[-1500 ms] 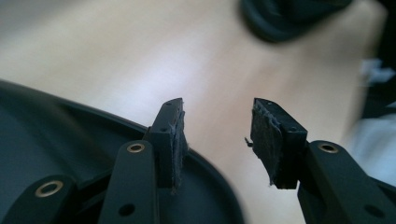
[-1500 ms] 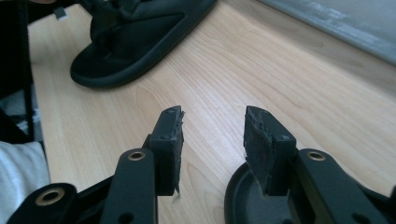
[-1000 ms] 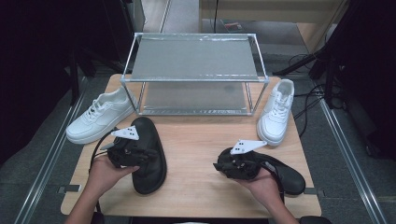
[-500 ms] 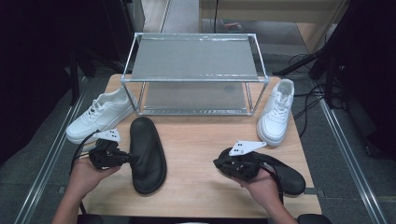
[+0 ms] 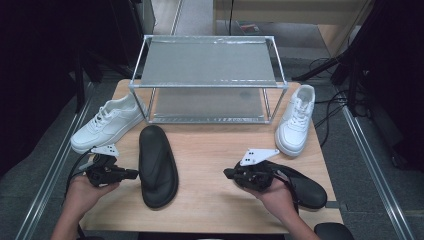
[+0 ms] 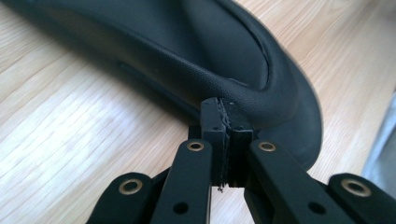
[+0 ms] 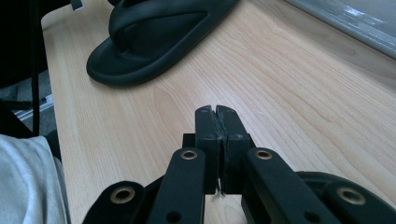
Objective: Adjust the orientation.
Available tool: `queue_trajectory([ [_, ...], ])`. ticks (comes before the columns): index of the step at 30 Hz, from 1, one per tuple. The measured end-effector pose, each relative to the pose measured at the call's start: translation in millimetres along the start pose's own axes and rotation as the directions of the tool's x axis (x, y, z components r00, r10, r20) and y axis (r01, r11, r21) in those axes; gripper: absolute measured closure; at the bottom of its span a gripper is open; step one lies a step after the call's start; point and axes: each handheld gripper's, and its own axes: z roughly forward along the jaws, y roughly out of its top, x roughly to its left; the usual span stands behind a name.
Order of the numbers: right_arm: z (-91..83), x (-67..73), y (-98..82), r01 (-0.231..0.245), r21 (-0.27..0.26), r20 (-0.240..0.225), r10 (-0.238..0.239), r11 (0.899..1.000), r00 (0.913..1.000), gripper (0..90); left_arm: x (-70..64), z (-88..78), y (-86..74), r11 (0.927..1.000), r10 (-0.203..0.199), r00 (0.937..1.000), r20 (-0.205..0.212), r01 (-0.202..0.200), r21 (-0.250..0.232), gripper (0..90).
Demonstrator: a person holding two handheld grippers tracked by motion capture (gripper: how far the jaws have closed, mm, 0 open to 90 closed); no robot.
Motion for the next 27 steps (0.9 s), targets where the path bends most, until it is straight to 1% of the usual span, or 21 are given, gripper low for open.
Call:
queue_trajectory([
  [2,1.4,-0.2,0.4,0.003,0.004,0.000,-0.003,1.000,1.0000,89.4,-0.2,1.6,0.8,0.9999,0.011,0.9999,0.006,-0.011,0.005,90.0],
  [4,2.2,0.0,0.5,0.002,0.009,-0.001,-0.002,1.000,1.0000,89.4,-1.3,2.7,1.5,1.0000,0.002,1.0000,0.005,-0.002,0.001,90.0],
  [7,2.5,0.2,0.4,0.003,0.010,-0.002,-0.003,1.000,1.0000,89.4,-3.2,4.7,2.3,1.0000,0.009,0.9999,0.008,-0.009,0.001,90.0],
  [8,2.5,0.1,0.4,0.002,0.011,-0.003,-0.002,1.000,1.0000,89.4,-4.2,5.7,2.9,1.0000,0.007,0.9998,0.016,-0.007,0.001,90.0],
  [9,2.6,0.1,0.2,0.000,0.014,-0.001,0.000,1.000,1.0000,89.4,-7.5,9.4,5.4,0.9998,0.018,0.9995,0.026,-0.018,0.009,90.0],
  [11,2.5,0.2,0.0,-0.003,0.018,-0.003,0.003,1.000,1.0000,89.5,-8.9,10.4,6.7,0.9997,0.022,0.9993,0.031,-0.023,0.011,90.0],
  [12,2.4,0.1,-0.1,-0.003,0.017,-0.003,0.003,1.000,1.0000,89.4,-11.0,12.3,8.4,0.9993,0.033,0.9988,0.035,-0.034,0.016,90.0],
  [14,2.1,0.1,-0.2,-0.005,0.013,0.000,0.005,1.000,1.0000,89.5,-18.4,18.3,14.0,0.9983,0.049,0.9979,0.042,-0.050,0.030,89.5],
  [15,2.1,0.1,-0.2,-0.005,0.013,0.000,0.005,1.000,1.0000,89.5,-18.4,18.3,14.0,0.9983,0.049,0.9979,0.042,-0.050,0.030,89.5],
  [17,1.7,-0.1,-0.5,-0.005,0.013,0.001,0.005,1.000,1.0000,89.5,-22.8,23.3,16.9,0.9974,0.062,0.9967,0.053,-0.064,0.032,89.4],
  [19,1.6,-0.3,-1.0,-0.007,0.012,0.003,0.007,1.000,1.0000,89.6,-27.2,30.0,22.4,0.9980,0.049,0.9958,0.077,-0.052,0.035,89.1],
  [21,1.7,-0.4,-1.0,-0.008,0.012,0.003,0.008,1.000,1.0000,89.7,-28.9,32.9,24.6,0.9979,0.050,0.9951,0.085,-0.053,0.037,89.1],
  [22,1.7,-0.4,-1.0,-0.009,0.011,0.004,0.009,1.000,1.0000,89.7,-30.6,35.8,26.8,0.9972,0.062,0.9941,0.089,-0.065,0.036,89.1],
  [25,2.3,0.1,-1.3,-0.011,0.011,0.005,0.011,1.000,0.9999,90.0,-36.5,44.2,34.9,0.9958,0.078,0.9921,0.098,-0.082,0.039,89.2],
  [27,3.4,1.1,-1.7,-0.009,0.015,0.003,0.009,1.000,1.0000,90.0,-40.1,48.6,38.7,0.9939,0.096,0.9908,0.095,-0.101,0.044,89.3],
])
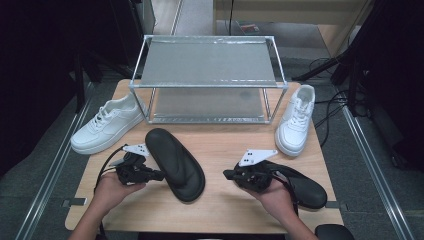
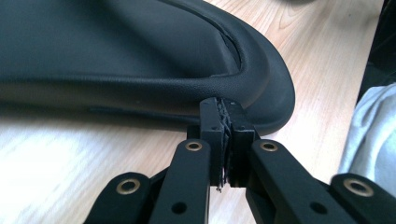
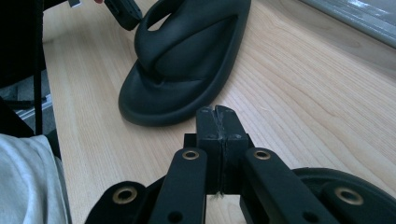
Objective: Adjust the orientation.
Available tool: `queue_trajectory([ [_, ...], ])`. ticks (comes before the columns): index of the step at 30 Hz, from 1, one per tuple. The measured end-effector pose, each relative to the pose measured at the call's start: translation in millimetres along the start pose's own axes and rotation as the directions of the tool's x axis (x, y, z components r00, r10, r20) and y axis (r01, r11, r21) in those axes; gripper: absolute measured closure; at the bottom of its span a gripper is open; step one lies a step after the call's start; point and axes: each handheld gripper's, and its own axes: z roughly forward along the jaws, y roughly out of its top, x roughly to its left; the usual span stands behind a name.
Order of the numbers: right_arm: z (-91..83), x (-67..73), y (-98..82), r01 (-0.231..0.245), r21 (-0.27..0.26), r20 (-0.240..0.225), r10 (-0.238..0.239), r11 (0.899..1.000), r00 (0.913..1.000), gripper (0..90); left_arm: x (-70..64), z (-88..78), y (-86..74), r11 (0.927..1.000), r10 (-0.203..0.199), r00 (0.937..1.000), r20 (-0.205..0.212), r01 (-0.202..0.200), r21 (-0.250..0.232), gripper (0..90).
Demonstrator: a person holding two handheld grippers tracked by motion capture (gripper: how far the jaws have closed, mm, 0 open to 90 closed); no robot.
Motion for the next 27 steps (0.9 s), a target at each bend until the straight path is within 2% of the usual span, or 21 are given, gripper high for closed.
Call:
queue_trajectory([
  [5,1.7,1.2,-0.2,-0.005,0.003,0.003,0.005,1.000,1.0000,90.0,-5.5,10.4,10.8,0.9993,0.037,0.9992,-0.012,-0.037,-0.006,90.0],
  [9,5.1,3.0,0.2,-0.031,0.002,0.002,0.031,1.000,0.9995,90.0,-5.1,16.9,18.4,0.9989,0.046,0.9989,-0.009,-0.046,-0.006,90.0],
  [11,10.3,5.8,1.2,-0.034,0.000,0.000,0.034,0.999,0.9994,90.0,-6.5,13.8,22.5,0.9982,0.059,0.9983,-0.001,-0.059,-0.005,90.0],
  [14,14.7,11.1,2.9,-0.031,-0.001,-0.005,0.031,1.000,0.9995,90.0,-4.2,-1.6,29.4,0.9963,0.077,0.9970,0.002,-0.077,-0.039,90.0],
  [15,16.8,13.4,3.9,-0.025,-0.003,-0.008,0.024,1.000,0.9997,90.0,-0.2,-6.9,32.8,0.9956,0.086,0.9962,-0.004,-0.087,-0.035,90.0],
  [20,31.4,29.0,12.6,0.006,-0.005,-0.012,-0.006,1.000,0.9999,90.0,24.1,-16.6,48.3,0.9972,0.074,0.9972,-0.011,-0.074,-0.011,90.0],
  [22,39.0,34.4,15.1,-0.002,-0.001,-0.016,0.002,1.000,0.9999,90.0,33.9,-16.7,55.3,0.9975,0.069,0.9974,-0.020,-0.069,0.012,90.0],
  [24,49.0,39.5,16.7,-0.005,0.011,-0.029,0.005,1.000,0.9996,90.0,43.0,-15.2,62.0,0.9980,0.062,0.9977,-0.027,-0.062,0.016,90.0],
  [26,60.0,45.0,16.7,-0.014,0.026,-0.045,0.015,1.000,0.9989,90.0,50.8,-13.8,65.4,0.9988,0.049,0.9988,-0.005,-0.049,0.006,90.0],
  [27,65.5,48.0,16.1,-0.020,0.035,-0.049,0.022,0.999,0.9986,90.0,53.4,-12.9,66.0,0.9981,0.062,0.9980,-0.017,-0.062,0.003,90.0],
])
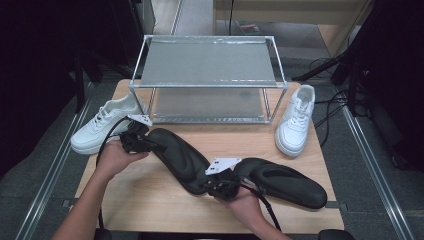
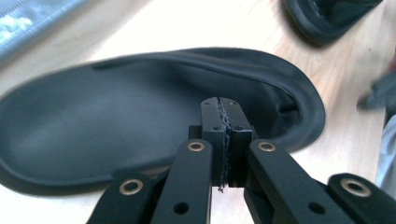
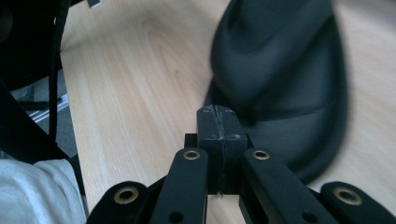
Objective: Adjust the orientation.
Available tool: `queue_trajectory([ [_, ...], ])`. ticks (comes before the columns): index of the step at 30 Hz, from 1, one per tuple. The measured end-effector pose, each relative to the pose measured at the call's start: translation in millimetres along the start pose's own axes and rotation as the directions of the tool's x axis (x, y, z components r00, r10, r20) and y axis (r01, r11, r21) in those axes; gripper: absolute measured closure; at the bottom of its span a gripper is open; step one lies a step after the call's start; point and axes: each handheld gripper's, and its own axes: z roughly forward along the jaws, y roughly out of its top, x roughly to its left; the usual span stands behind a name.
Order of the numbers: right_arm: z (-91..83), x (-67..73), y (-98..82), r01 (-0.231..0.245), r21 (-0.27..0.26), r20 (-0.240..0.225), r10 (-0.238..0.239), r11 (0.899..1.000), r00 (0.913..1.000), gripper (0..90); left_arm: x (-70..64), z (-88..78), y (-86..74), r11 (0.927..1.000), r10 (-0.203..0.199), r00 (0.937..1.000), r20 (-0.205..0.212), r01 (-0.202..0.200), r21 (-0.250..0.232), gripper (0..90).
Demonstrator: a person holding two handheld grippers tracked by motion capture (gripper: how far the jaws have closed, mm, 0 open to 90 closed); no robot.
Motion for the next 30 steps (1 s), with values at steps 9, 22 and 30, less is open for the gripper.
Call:
queue_trajectory([
  [9,47.0,18.7,-12.1,0.038,0.077,-0.028,-0.036,0.996,0.9990,90.0,23.9,17.4,-8.7,1.0000,-0.008,0.9989,-0.047,0.008,0.005,90.0],
  [22,46.6,7.2,-16.5,-0.001,0.113,0.008,0.000,0.994,1.0000,90.0,18.9,36.1,-9.6,0.9965,0.016,0.9989,-0.045,-0.012,0.082,90.0],
  [30,37.5,-1.3,-20.6,-0.019,0.114,0.040,0.015,0.993,0.9991,90.0,10.9,36.2,-12.8,0.9950,0.027,0.9993,-0.026,-0.025,0.097,90.0],
])
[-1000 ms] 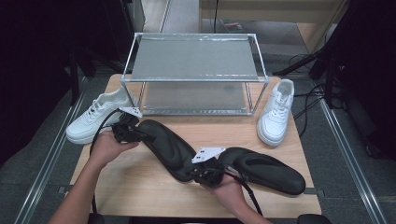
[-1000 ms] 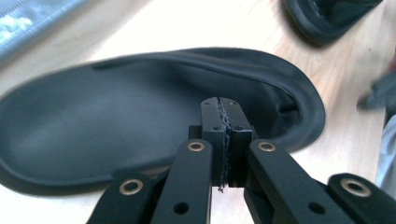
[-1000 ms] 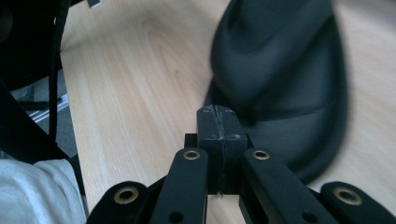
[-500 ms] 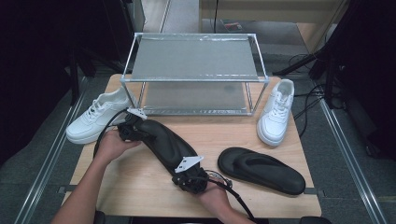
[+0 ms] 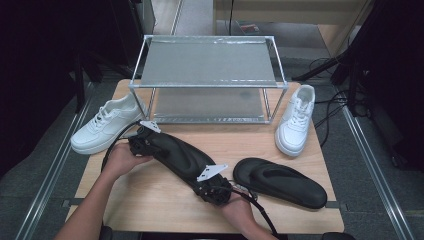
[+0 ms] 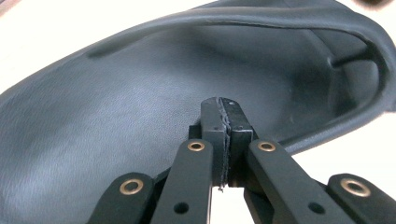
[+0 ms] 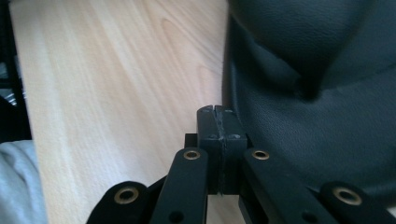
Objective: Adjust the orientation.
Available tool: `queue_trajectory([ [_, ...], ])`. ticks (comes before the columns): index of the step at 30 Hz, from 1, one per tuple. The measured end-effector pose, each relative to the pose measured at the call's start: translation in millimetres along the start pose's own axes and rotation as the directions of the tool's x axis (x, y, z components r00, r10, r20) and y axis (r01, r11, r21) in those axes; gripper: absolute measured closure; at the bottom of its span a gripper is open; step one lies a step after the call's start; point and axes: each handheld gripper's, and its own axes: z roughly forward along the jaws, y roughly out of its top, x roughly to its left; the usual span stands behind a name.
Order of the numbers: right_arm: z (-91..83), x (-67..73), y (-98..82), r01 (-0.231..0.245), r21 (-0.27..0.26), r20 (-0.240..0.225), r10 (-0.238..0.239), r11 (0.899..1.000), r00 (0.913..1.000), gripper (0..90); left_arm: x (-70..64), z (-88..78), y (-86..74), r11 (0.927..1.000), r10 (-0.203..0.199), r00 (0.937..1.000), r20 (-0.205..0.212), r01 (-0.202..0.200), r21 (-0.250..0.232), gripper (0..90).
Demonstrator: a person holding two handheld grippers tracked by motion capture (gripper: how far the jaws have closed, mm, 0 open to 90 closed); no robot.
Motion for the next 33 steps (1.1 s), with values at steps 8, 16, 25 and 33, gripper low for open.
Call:
queue_trajectory([
  [8,-10.4,-18.7,-1.1,-0.061,-0.019,0.038,0.062,0.998,0.9974,90.0,-9.9,2.6,-0.9,0.9999,0.006,0.9997,0.022,-0.006,0.012,90.0],
  [16,-15.2,-32.0,-0.5,-0.075,-0.021,0.089,0.076,0.997,0.9931,90.0,-22.6,7.3,-1.8,0.9998,-0.001,0.9986,0.053,0.000,0.017,90.0],
  [25,-17.5,-49.9,3.1,-0.122,-0.037,0.128,0.126,0.992,0.9837,90.0,-43.5,14.3,-0.2,0.9996,-0.007,0.9976,0.069,0.005,0.028,89.8],
  [33,-16.9,-58.7,6.3,-0.172,-0.056,0.151,0.179,0.983,0.9723,90.0,-58.3,21.0,3.1,0.9993,0.010,0.9971,0.076,-0.013,0.036,90.0],
])
